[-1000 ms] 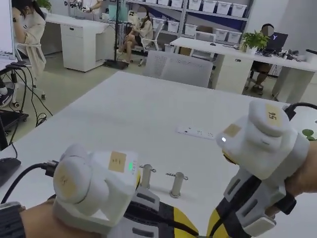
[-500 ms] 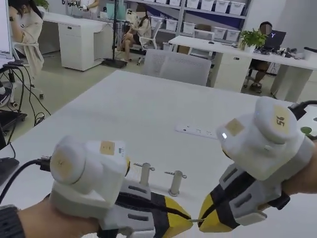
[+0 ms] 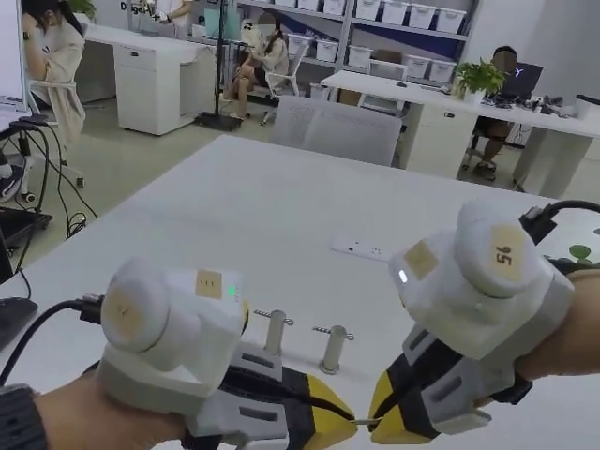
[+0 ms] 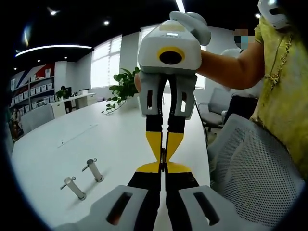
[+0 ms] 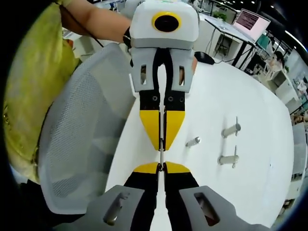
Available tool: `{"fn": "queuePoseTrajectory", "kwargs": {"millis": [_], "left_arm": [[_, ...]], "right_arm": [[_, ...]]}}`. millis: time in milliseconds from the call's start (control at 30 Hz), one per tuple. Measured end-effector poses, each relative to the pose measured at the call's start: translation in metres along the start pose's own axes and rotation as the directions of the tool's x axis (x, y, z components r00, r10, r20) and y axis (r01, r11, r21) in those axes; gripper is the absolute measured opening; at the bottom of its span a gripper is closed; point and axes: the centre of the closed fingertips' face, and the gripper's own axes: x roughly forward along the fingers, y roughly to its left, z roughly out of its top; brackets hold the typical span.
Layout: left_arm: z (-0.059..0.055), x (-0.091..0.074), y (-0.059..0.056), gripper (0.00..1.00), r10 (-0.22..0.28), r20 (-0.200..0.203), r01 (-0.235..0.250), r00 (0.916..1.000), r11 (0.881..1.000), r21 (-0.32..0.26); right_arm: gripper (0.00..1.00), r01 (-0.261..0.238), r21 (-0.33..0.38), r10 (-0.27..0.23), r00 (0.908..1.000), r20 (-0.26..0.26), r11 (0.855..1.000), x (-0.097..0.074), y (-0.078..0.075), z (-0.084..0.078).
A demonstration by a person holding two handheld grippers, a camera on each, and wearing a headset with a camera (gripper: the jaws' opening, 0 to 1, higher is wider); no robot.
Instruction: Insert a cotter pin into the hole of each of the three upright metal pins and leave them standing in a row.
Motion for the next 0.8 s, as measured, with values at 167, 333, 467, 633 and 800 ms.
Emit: {"fn": "queuePoseTrajectory", "kwargs": {"millis": [167, 333, 467, 633, 800], "left_arm": [[-0.002, -0.002, 0.001, 0.0, 0.001, -0.01, -0.001, 0.9999, 1.0, 0.003], [-0.005, -0.003, 0.001, 0.0, 0.006, -0.03, -0.006, 0.9995, 1.0, 0.018], [-0.008, -0.003, 0.001, 0.0, 0.008, -0.04, -0.007, 0.9992, 1.0, 0.019], [-0.012, -0.001, 0.001, 0.0, 0.013, -0.062, -0.01, 0.998, 0.999, 0.049], [-0.012, -0.001, -0.001, 0.0, 0.015, -0.074, -0.009, 0.9971, 0.997, 0.076]], "right_arm": [[0.05, -0.01, 0.006, 0.01, 0.9999, -0.009, 1.0, 0.002, -0.001, 0.001], [0.07, -0.016, 0.006, 0.016, 0.9997, -0.018, 1.0, 0.003, -0.002, 0.002], [0.08, -0.02, 0.003, 0.02, 0.9994, -0.028, 1.0, 0.005, -0.002, 0.002], [0.08, -0.029, 0.007, 0.029, 0.9988, -0.04, 1.0, 0.005, -0.001, 0.0], [0.08, -0.06, 0.016, 0.061, 0.9958, -0.069, 0.998, 0.01, 0.004, -0.003]]}}
